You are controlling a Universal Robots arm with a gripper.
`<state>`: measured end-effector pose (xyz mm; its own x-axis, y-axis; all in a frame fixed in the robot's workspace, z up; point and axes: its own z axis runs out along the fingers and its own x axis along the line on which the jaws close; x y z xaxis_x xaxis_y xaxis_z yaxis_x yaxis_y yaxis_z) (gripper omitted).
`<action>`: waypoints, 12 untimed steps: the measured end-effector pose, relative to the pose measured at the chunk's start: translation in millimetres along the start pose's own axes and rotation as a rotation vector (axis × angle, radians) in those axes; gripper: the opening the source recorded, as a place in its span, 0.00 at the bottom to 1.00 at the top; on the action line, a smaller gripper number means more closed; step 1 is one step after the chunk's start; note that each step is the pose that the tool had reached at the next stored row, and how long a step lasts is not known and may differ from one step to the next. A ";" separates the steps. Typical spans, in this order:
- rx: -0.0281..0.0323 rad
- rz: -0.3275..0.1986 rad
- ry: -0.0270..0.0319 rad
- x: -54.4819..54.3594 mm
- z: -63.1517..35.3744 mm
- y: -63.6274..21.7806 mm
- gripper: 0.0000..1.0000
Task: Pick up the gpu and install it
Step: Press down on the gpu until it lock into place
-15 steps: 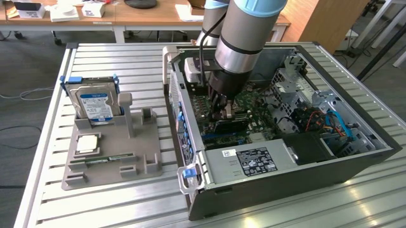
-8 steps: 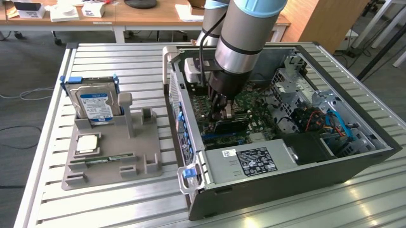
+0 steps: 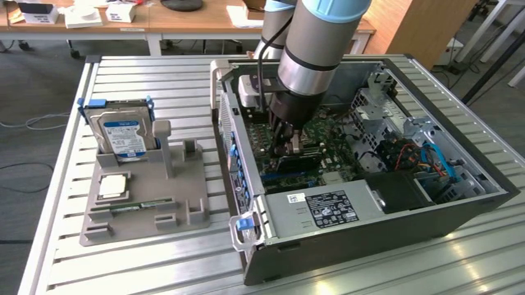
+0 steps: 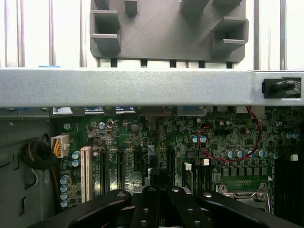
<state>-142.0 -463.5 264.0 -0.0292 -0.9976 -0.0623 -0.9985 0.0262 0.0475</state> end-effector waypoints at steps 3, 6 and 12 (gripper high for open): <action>0.0000 0.000 -0.0001 0.0 0.4 0.0 0.11; -0.0002 0.000 0.0002 0.1 1.0 0.0 0.11; 0.0004 0.000 -0.0006 0.0 2.3 -0.2 0.11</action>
<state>-142.0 -463.4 261.7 -0.0291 -0.9976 -0.0629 -0.9986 0.0261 0.0471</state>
